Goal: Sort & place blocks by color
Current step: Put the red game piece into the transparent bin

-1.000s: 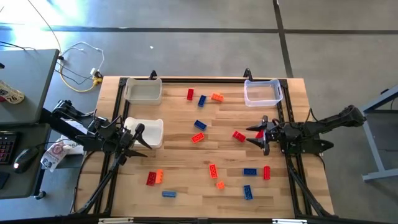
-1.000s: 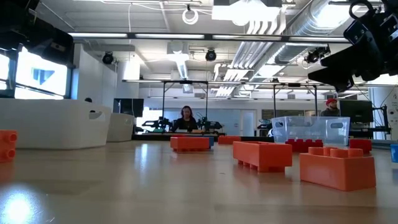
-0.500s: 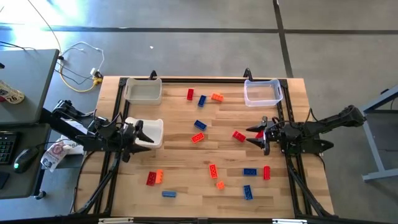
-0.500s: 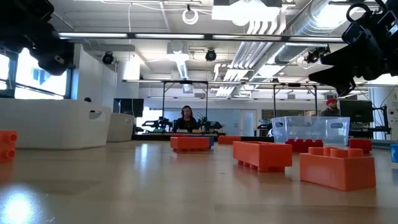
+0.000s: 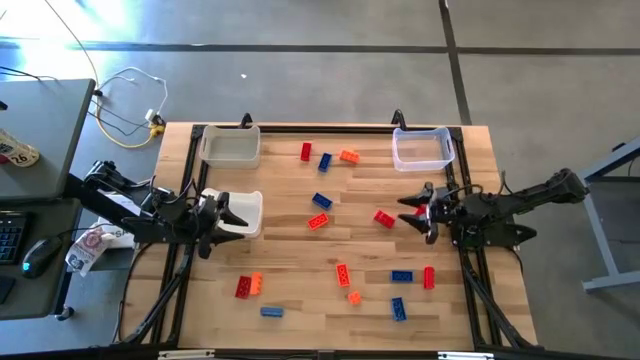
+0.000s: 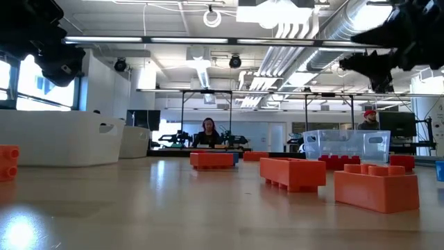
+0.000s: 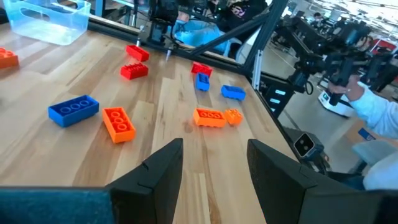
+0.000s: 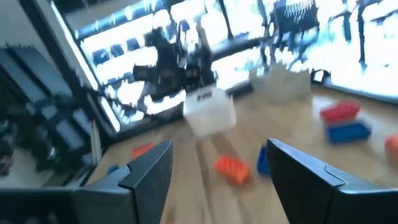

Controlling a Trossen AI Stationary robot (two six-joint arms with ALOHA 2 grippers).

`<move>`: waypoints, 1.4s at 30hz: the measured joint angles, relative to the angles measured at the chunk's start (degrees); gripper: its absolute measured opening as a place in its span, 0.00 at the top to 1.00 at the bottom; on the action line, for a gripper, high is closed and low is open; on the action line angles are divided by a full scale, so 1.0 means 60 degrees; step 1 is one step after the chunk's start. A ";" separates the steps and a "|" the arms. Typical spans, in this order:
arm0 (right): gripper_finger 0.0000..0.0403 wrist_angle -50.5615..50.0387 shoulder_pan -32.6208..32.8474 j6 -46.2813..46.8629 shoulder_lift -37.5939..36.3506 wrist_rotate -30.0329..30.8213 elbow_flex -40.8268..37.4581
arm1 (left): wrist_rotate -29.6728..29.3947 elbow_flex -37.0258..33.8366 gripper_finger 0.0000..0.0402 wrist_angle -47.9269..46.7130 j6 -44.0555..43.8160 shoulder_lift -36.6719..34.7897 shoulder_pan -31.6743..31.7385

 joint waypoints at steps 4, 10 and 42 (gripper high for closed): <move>0.40 -0.0013 0.0000 -0.0896 0.0012 0.0606 0.0556 | -0.0001 0.0000 0.58 0.0000 0.0000 0.0000 0.0000; 0.40 -0.0772 -0.0002 -0.1976 0.0049 0.1338 0.1766 | -0.0003 0.0000 0.58 0.0000 0.0000 0.0000 0.0000; 0.40 -0.7096 -0.0055 0.3174 0.6541 0.1995 0.4979 | -0.1134 -0.0004 0.58 -0.0011 0.0324 0.0000 0.0000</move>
